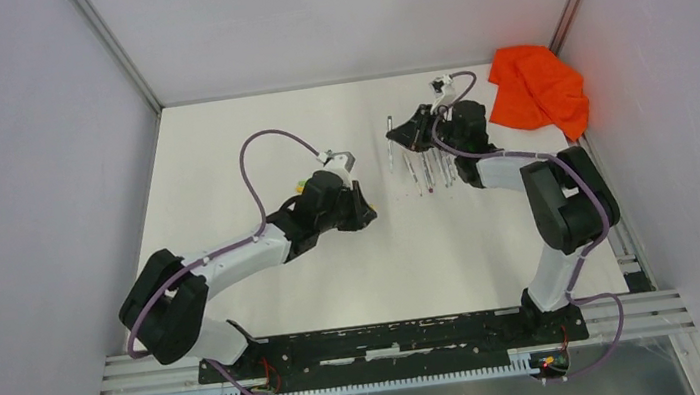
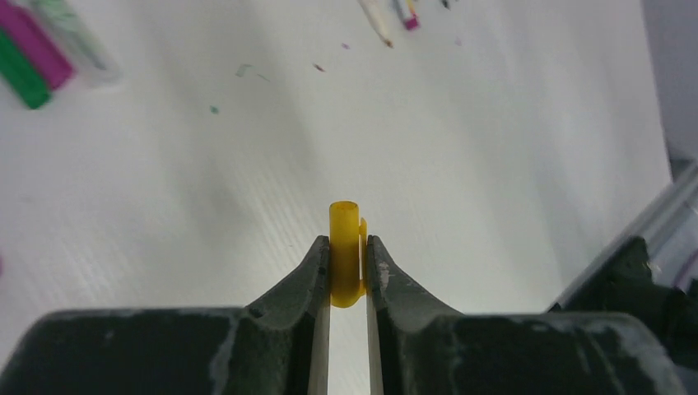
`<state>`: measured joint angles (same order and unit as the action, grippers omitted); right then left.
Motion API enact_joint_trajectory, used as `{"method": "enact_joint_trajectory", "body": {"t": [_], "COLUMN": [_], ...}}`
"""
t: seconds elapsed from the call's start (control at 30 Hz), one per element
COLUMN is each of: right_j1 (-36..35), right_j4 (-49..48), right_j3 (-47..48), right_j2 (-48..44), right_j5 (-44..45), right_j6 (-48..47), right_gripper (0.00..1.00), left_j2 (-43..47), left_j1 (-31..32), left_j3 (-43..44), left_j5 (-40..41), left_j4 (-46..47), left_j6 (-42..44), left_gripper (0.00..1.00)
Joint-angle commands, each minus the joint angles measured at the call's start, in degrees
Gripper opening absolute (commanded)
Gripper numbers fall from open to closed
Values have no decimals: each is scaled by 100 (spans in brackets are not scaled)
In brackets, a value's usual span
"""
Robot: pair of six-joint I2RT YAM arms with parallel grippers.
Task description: Open the pen caps
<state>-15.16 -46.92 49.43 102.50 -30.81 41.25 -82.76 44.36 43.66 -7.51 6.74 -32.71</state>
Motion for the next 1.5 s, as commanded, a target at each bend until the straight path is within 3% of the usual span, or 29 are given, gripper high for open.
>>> {"method": "enact_joint_trajectory", "body": {"t": [0.0, 0.2, 0.37, 0.57, 0.8, 1.07, 1.47], "right_j1": [-319, -657, -809, -833, -838, -839, -787], "right_j4": [2591, 3871, 4255, 4261, 4264, 4264, 4452], "right_j3": [965, 1604, 1665, 1469, 1356, 1327, 1447], "right_j2": [10, 391, 572, 632, 705, 800, 917], "right_j5": [901, 1515, 1844, 1981, 2084, 2209, 2741], "right_j6": [-1546, -2152, -2388, -2451, -2466, -2499, -2552], "right_gripper": [0, 0, 0, 0, 0, 0, 0], "left_j2": [-250, -917, -1250, -1130, -963, -1335, -2454], "left_j1": [-29, -300, -1143, -1928, -2063, -2212, -2538], "left_j3": [969, 2040, 2124, 1311, 1467, 2494, 3541], "left_j5": [2479, 3875, 3161, 2162, 2244, 2152, 1577], "left_j4": [-1459, -2862, -3333, -2681, -3012, -3381, -3592], "left_j6": [-546, -1829, -2973, -4021, -4492, -4524, -4685], "left_gripper": [2, 2, 2, 2, 2, 2, 2]}}
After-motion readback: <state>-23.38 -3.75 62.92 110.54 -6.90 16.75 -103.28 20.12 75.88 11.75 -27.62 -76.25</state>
